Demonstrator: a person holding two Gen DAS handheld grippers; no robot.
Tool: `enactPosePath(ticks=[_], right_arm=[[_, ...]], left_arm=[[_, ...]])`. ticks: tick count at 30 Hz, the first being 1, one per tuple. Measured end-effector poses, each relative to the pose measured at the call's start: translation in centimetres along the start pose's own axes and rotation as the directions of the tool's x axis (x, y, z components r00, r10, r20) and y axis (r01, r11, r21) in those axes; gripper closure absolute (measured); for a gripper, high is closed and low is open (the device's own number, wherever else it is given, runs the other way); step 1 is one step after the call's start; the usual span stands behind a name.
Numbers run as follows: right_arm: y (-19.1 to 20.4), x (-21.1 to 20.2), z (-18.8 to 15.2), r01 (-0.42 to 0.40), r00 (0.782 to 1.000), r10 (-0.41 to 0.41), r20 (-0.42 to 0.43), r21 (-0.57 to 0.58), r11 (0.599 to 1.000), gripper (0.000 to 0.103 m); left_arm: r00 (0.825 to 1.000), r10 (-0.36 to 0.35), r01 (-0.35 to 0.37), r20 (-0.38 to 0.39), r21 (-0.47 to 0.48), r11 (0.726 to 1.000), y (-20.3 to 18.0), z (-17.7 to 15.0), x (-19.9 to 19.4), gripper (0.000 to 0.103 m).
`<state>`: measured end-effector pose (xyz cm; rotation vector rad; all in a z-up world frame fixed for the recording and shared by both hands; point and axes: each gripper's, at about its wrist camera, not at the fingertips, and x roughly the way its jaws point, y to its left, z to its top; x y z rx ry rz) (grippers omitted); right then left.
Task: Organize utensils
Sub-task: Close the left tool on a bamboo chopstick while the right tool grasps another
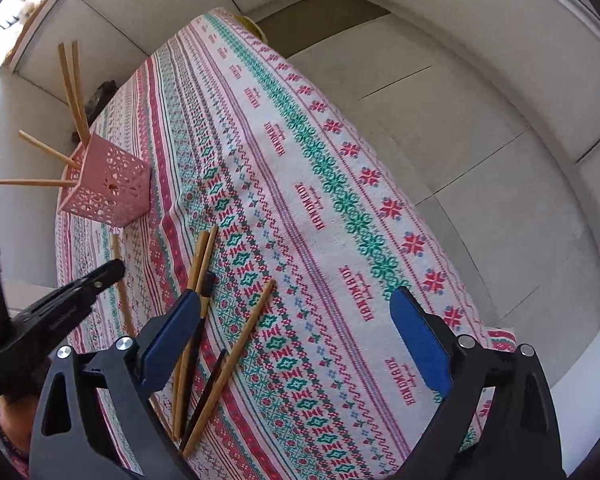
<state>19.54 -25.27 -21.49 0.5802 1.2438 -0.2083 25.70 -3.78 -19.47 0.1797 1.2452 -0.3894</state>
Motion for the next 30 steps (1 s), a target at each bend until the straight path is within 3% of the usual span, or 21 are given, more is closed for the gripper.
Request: enactPosePath(ticks=[5,7,9,10,12,20,25,28,30], right_arm=[[3.4,2.9,-1.1,0.073,0.995,-0.075,-0.057,-0.036,0.997,0.039],[4.4,4.2,-1.5,0.105,0.990,-0.109,-0.089,-0.049,0.993,0.055],[5.0,4.6,-1.7,0.134,0.988,-0.138,-0.072,-0.056,0.989,0.074],[5.2,4.6,-1.7,0.141,0.988,-0.143,-0.050,-0.051,0.989,0.075],[5.1,4.6,-1.8,0.157,0.987,-0.158,-0.037,-0.032,0.987,0.088],[1.9,2.7,-1.7,0.008,1.000,-0.006,-0.023,0.053,0.999,0.098],[1.7,-0.9,-2.3,-0.032,0.996,0.034,0.082,-0.023,0.999,0.098],[0.9,-1.0,-1.7,-0.049,0.996,0.049,0.075,-0.012,0.999,0.098],[0.0,-1.1,-1.6,-0.056,0.996,0.056,0.068,0.001,0.998,0.097]], left_arm=[[0.997,-0.013,0.015,0.070,-0.021,1.000,3.0,-0.7,-4.4,0.096],[0.996,-0.015,0.017,0.091,-0.027,0.999,3.5,-1.0,-5.7,0.096],[0.994,-0.017,0.020,0.105,-0.031,0.999,3.7,-1.0,-6.0,0.096],[0.994,-0.014,0.018,0.109,-0.033,0.999,3.9,-1.0,-6.1,0.096],[0.993,-0.011,0.016,0.118,-0.036,0.999,4.3,-1.3,-6.7,0.096],[0.985,-0.042,0.050,0.166,-0.044,0.998,4.5,-2.3,-8.4,0.096],[0.997,-0.074,0.072,-0.011,-0.100,0.992,5.3,-2.2,-3.2,0.091],[0.993,-0.050,0.034,-0.108,-0.149,0.988,5.4,-1.6,1.2,0.091],[0.991,-0.028,0.007,-0.131,-0.159,0.987,5.1,-0.9,3.0,0.090]])
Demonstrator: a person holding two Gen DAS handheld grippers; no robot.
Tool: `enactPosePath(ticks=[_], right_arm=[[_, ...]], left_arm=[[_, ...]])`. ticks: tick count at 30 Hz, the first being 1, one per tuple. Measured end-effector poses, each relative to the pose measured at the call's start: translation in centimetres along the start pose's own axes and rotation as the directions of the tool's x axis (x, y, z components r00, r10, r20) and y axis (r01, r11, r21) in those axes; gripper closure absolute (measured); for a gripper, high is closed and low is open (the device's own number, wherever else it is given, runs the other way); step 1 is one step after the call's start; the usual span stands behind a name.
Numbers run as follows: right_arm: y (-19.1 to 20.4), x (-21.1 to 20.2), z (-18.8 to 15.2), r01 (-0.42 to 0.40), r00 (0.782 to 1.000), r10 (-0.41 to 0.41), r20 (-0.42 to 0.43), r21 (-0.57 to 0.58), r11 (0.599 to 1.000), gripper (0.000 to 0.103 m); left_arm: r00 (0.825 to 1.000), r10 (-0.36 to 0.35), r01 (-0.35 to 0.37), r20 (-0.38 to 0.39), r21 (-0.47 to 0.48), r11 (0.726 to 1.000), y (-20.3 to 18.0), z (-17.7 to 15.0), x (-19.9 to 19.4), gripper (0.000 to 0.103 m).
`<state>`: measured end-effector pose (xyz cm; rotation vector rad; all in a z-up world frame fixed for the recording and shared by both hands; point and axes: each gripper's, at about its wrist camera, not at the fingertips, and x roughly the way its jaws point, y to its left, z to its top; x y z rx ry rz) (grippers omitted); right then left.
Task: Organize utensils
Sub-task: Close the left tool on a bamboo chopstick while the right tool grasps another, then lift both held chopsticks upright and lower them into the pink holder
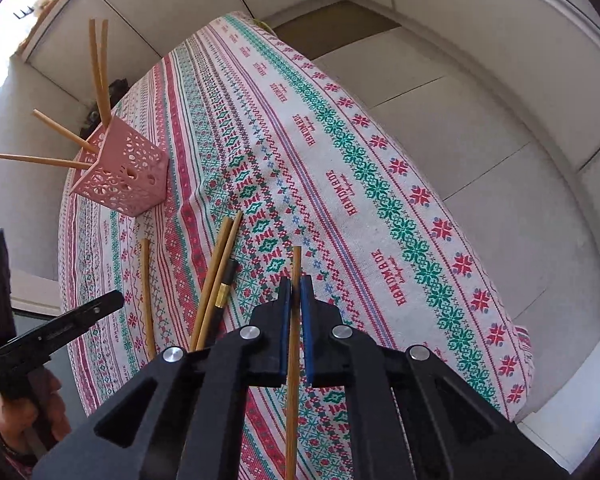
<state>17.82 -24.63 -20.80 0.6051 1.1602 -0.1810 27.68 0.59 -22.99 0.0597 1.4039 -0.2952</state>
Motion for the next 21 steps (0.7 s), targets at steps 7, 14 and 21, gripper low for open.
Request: enactPosePath(ticks=[7,14,21], right_arm=[[0.1,0.1,1.4,-0.045,0.999,0.045,0.018,-0.010,0.999,0.098],[1.4,-1.4,1.5,-0.112,0.991,0.117,0.071,-0.073,0.991,0.098],[3.2,-5.6,-0.4,-0.201,0.952,0.245,0.187,-0.223,0.954,0.098]], left_arm=[[0.997,0.079,-0.079,0.018,-0.036,0.996,-1.0,2.7,2.6,0.073],[0.992,0.113,-0.116,0.062,0.048,0.992,-2.9,2.5,2.8,0.097],[0.957,-0.025,0.020,0.288,0.023,1.000,-1.2,-0.9,-4.4,0.097]])
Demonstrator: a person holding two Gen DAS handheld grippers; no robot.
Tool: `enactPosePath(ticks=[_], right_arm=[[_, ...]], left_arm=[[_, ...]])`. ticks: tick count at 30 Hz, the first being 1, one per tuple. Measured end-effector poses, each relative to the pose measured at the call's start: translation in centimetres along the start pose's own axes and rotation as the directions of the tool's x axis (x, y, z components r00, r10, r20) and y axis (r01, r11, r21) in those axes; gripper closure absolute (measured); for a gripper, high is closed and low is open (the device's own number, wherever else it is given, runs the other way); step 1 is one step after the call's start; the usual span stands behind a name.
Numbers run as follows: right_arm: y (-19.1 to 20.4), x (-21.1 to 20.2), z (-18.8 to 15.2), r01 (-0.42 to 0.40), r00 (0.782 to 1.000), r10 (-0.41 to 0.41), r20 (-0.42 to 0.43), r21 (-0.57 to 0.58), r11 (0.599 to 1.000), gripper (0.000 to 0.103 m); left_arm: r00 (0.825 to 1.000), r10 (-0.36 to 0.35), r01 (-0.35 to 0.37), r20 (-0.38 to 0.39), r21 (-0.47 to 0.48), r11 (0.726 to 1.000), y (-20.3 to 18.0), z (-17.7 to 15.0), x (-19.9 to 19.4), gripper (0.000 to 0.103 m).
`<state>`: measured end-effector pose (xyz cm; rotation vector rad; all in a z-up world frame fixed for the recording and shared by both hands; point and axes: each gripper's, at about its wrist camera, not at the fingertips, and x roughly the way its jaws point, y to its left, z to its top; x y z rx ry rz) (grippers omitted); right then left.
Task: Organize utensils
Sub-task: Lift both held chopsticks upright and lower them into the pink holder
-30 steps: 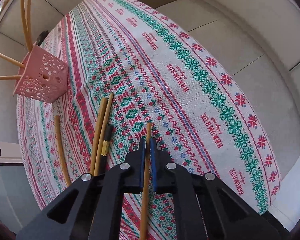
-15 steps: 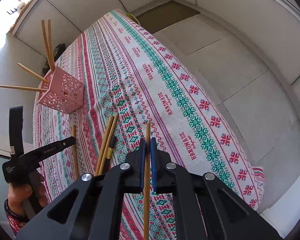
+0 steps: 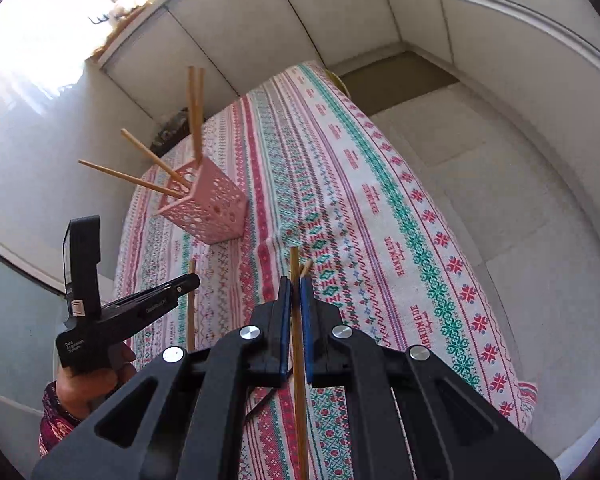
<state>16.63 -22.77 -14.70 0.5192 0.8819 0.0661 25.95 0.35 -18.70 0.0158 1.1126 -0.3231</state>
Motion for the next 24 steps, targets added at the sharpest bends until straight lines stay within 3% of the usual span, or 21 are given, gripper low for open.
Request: enactPosePath(ticks=[4,8,13,15,17,19,20,23,24], right_arm=[[2.0,-2.6,-0.9,-0.033,0.997,0.041,0.072,-0.101,0.994,0.098],[3.5,-5.0,-1.9,-0.087,0.986,0.107,0.127,-0.155,0.984,0.097],[4.8,-7.0,-3.0,-0.091,0.984,0.118,0.135,-0.192,0.977,0.097],[5.1,-7.8,-2.8,-0.098,0.983,0.125,0.137,-0.190,0.977,0.097],[5.3,-8.5,-2.4,-0.113,0.979,0.141,0.147,-0.183,0.977,0.097],[5.6,-9.2,-2.2,-0.116,0.977,0.145,0.153,-0.183,0.976,0.097],[5.7,-9.4,-2.0,-0.115,0.978,0.145,0.151,-0.188,0.975,0.097],[5.8,-9.4,-1.6,-0.105,0.985,0.126,0.122,-0.166,0.981,0.097],[5.5,-9.3,-1.5,-0.108,0.986,0.125,0.114,-0.150,0.983,0.097]], left_arm=[[0.984,-0.065,0.069,0.167,-0.021,0.997,-0.1,-1.8,-6.4,0.097],[0.958,-0.081,0.083,0.275,0.005,0.997,-1.5,-3.7,-10.6,0.097],[0.930,-0.076,0.079,0.359,0.007,0.997,-2.1,-6.1,-14.7,0.097],[0.909,-0.104,0.111,0.405,0.005,0.994,-1.7,-6.8,-16.3,0.097],[0.901,-0.109,0.117,0.421,0.005,0.993,-1.5,-7.1,-17.2,0.097],[0.889,-0.163,0.186,0.429,-0.011,0.983,-1.0,-7.2,-17.8,0.097],[0.891,-0.182,0.208,0.416,-0.017,0.978,-0.8,-7.0,-17.8,0.097],[0.964,-0.109,0.127,0.242,-0.061,0.990,-0.6,-5.9,-14.8,0.097],[0.977,-0.095,0.110,0.192,-0.068,0.992,-0.5,-5.8,-13.5,0.097]])
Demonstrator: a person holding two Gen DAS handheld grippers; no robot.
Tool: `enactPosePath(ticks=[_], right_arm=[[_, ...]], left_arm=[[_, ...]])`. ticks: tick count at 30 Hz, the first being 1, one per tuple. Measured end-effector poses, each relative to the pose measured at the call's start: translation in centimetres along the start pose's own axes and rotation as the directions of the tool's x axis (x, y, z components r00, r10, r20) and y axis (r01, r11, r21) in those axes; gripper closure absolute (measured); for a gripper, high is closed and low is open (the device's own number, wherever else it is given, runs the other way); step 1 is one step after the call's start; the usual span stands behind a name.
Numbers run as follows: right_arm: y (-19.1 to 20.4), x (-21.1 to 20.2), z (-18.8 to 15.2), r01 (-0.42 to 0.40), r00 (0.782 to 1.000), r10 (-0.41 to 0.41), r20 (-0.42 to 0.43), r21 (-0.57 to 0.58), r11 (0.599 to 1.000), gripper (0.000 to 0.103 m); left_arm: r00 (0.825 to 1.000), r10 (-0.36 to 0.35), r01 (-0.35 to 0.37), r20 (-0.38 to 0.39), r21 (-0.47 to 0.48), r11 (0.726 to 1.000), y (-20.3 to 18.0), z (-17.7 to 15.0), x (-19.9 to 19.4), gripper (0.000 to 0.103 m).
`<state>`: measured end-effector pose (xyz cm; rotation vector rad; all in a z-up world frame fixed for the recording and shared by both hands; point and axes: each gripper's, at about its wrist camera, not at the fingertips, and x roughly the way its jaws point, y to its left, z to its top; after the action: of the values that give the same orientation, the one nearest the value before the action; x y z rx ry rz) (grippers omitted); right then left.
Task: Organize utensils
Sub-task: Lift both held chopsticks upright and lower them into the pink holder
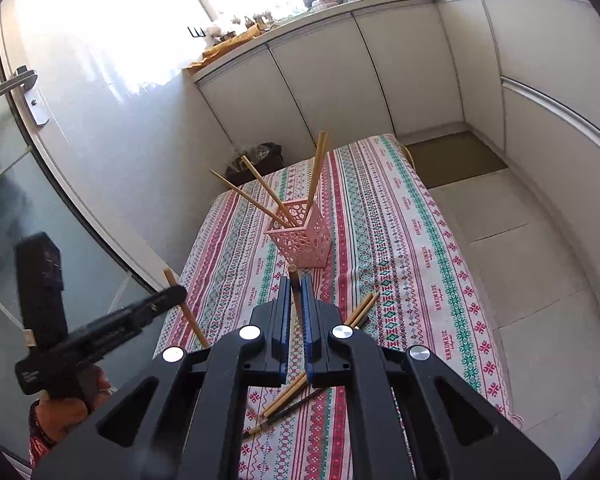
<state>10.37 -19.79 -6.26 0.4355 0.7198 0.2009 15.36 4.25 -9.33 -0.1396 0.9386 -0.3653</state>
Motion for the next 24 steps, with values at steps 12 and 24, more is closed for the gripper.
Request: enactPosePath(ticks=[12,24], right_arm=[[-0.3,0.3,1.9,0.006,1.000,-0.006,-0.001,-0.019,1.000,0.097],[2.2,-0.5,8.5,-0.002,0.997,0.008,0.079,-0.079,0.997,0.097]], left_arm=[[0.994,0.025,-0.027,0.105,0.014,1.000,0.3,1.1,-1.9,0.097],[0.943,0.052,-0.077,0.329,0.062,0.995,-2.5,8.0,-5.5,0.097]])
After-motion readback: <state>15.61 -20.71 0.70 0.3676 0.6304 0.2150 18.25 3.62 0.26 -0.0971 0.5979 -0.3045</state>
